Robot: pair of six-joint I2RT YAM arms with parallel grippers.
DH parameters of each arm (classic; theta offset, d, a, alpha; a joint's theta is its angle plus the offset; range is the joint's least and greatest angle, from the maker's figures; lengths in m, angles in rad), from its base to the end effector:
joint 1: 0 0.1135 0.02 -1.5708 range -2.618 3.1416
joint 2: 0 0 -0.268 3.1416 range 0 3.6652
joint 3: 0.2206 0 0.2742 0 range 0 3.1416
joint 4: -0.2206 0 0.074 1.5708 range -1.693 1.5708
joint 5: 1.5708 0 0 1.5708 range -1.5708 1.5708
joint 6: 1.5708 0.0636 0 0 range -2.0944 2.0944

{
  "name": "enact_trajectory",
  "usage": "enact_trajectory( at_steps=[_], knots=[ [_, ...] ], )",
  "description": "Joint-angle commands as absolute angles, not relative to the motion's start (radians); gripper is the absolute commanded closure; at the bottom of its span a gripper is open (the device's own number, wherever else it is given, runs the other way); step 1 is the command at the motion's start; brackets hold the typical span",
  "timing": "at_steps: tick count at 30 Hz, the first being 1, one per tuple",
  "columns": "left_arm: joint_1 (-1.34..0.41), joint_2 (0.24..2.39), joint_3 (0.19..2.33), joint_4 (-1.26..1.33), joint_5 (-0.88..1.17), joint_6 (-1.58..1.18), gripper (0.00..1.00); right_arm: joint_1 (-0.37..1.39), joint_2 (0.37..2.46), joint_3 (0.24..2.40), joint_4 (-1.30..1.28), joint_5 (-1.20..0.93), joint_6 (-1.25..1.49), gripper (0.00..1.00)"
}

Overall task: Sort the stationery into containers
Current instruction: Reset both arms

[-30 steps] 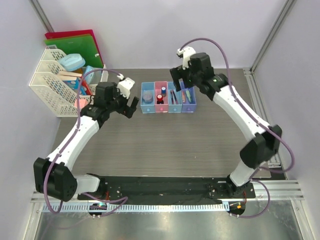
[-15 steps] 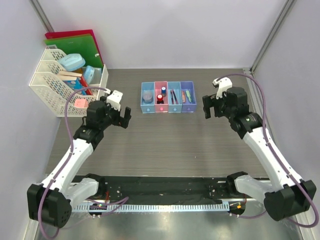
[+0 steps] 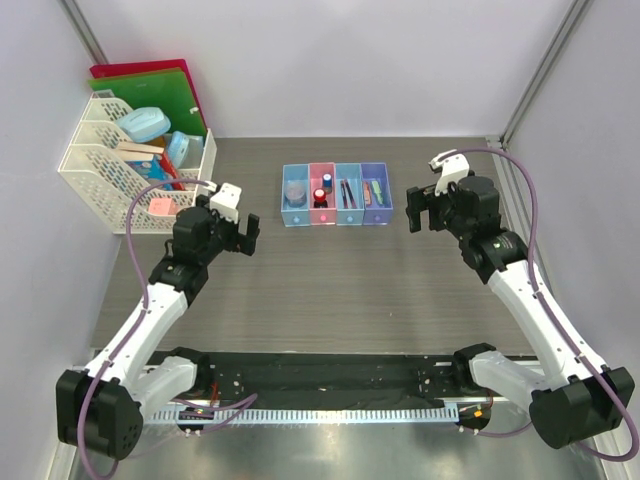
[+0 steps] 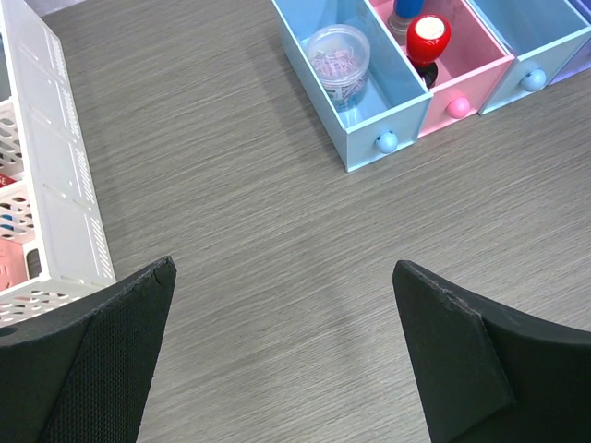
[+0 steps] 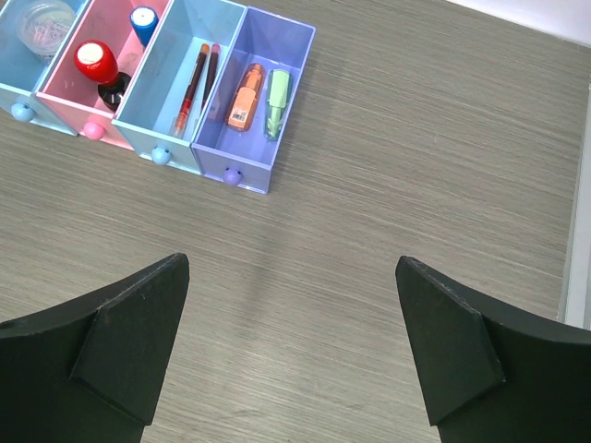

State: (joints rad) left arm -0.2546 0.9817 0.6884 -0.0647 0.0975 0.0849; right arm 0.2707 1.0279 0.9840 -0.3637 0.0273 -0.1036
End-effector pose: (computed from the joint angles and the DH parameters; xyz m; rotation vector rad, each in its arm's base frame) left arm 0.2628 -0.0748 0.2683 0.3907 1.8926 -0.2074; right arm 0.2681 0.0726 0.3366 -0.3508 1.9478 0.0817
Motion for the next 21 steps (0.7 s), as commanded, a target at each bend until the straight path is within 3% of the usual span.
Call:
enact_trajectory(
  at_steps=[1, 21],
  knots=[
    [-0.249, 0.979, 0.686, 0.018, 0.095, 0.069, 0.0, 0.267, 1.028, 0.986, -0.307, 0.031, -0.104, 0.0],
    [-0.25, 0.989, 0.67, 0.04, 0.094, 0.063, 0.0, 0.267, 1.031, 0.977, -0.296, 0.048, -0.101, 0.0]
  ],
)
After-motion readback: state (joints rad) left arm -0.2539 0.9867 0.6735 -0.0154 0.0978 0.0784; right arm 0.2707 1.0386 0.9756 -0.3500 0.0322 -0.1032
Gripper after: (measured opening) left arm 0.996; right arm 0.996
